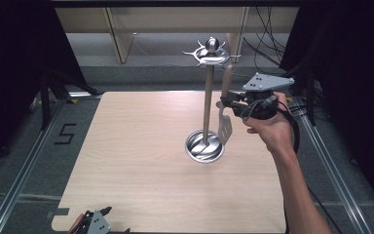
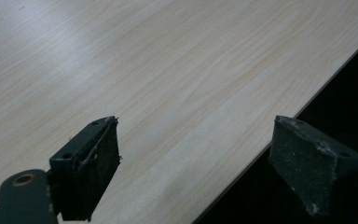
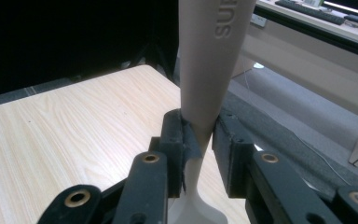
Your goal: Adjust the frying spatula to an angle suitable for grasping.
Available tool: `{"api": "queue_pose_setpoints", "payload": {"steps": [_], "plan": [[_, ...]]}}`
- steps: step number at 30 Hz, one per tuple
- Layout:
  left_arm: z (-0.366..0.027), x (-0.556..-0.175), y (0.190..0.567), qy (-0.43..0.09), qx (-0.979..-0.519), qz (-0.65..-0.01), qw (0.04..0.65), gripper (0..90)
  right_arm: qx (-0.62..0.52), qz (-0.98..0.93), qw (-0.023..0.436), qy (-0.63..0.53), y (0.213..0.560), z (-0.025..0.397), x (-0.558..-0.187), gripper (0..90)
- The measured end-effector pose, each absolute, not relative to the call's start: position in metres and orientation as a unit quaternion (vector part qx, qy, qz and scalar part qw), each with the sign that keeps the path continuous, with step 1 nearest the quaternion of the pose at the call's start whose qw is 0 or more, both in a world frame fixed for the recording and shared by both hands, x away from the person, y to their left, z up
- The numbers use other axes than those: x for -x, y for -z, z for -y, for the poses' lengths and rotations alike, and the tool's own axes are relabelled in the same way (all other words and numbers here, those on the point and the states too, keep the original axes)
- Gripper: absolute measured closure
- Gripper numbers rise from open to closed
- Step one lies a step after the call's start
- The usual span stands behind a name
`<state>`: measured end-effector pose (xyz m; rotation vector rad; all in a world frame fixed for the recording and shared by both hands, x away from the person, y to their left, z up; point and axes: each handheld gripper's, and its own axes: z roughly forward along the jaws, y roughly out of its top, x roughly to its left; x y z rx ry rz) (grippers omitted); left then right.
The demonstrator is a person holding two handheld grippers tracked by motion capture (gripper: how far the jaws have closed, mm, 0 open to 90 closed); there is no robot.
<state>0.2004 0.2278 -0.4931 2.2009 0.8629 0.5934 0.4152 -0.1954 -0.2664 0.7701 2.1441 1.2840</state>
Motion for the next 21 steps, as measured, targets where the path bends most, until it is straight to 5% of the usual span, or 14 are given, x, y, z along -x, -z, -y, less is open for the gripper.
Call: {"api": "queue_pose_setpoints", "payload": {"steps": [21], "plan": [[-0.2271,-0.2001,0.4938,-0.235,-0.845,-0.331,0.35,15.1,-0.3,-0.794,0.264,-0.458,0.2675,0.1883,-0.4137,74.8]]}}
